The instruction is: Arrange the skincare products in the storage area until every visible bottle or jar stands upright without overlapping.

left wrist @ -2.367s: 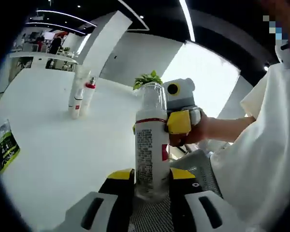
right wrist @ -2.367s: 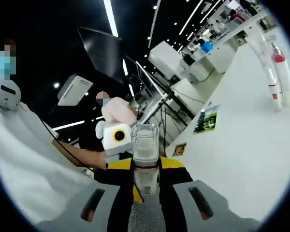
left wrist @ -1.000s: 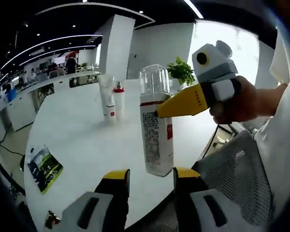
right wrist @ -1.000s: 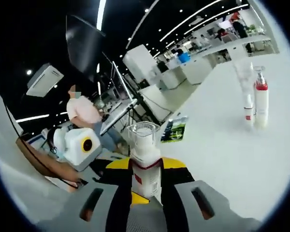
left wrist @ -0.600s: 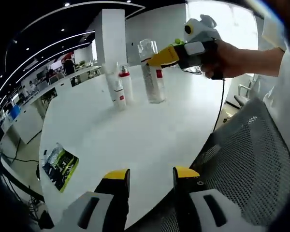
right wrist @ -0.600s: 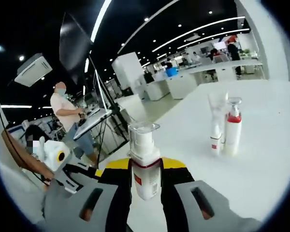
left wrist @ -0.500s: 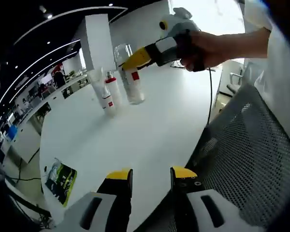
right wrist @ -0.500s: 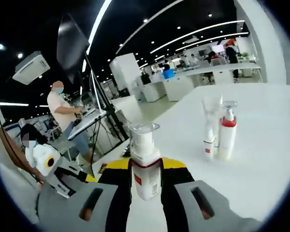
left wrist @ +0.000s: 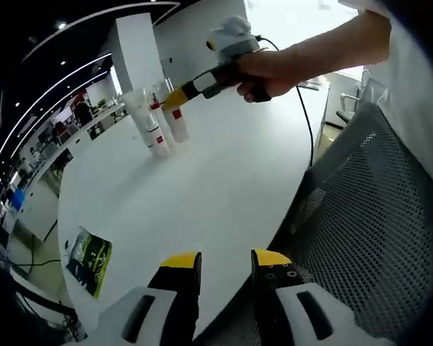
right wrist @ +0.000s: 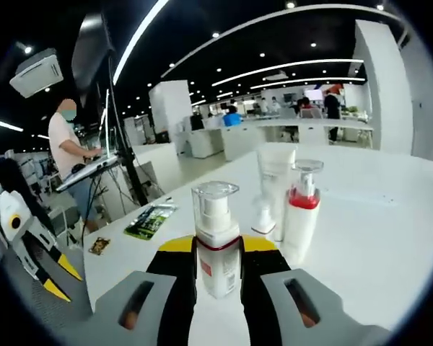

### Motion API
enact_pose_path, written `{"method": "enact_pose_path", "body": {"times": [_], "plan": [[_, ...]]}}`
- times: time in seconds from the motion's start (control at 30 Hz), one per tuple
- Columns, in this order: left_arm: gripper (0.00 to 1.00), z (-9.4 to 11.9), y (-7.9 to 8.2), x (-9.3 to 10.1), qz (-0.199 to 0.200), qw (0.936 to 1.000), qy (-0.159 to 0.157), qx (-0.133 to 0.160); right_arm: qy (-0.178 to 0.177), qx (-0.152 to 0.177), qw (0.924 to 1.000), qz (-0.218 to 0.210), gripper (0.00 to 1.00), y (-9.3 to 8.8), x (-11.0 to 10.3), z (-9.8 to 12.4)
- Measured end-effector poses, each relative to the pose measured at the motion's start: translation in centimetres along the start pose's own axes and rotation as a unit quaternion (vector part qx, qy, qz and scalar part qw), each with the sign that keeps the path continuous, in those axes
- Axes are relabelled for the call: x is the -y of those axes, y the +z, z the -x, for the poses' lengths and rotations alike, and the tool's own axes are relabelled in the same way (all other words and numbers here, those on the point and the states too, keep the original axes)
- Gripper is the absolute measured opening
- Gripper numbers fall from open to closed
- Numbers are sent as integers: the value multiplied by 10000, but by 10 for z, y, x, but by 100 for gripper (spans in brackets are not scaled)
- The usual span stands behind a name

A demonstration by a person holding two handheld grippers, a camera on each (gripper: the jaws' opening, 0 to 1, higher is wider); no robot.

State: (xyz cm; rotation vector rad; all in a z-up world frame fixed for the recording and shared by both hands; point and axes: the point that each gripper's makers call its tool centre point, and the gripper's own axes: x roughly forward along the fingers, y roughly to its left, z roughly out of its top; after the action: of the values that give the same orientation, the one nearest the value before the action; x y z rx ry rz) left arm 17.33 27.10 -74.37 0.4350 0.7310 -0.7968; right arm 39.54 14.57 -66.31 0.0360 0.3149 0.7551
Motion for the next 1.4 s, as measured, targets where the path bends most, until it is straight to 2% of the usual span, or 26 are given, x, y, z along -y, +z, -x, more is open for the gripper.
{"method": "enact_pose_path", "body": {"times": [0.17,0.37,0.57,0.73,0.9,1.07,1.13,1.3,1.4], "plan": [[28,-2,-3,1,11,10000,-53,-62,-123,-12,9990,433,20,-6,17,-13],[28,-2,-4,5,50,9998,-151,-101,-371,-197,9973,606,20,-27,40,-20],[28,-3,-6,7,61,9997,-206,-144,-322,-228,9969,676,20,-44,43,-25],[28,-4,-7,8,76,9995,-246,-164,-318,48,9970,697,20,-41,47,-27],[28,-4,-9,8,78,9995,-239,-206,-382,121,9968,694,20,-40,55,-29],[28,-3,-6,6,54,9997,-202,-137,-372,34,9948,950,21,-41,56,-30],[27,-4,-7,7,37,9996,-200,-180,-398,-74,9914,1243,21,-43,56,-31],[27,-4,-9,6,27,9996,-192,-223,-462,-229,9899,1321,22,-45,57,-34],[27,-4,-9,5,29,9996,-176,-222,-473,-302,9911,1211,22,-48,59,-35]]}}
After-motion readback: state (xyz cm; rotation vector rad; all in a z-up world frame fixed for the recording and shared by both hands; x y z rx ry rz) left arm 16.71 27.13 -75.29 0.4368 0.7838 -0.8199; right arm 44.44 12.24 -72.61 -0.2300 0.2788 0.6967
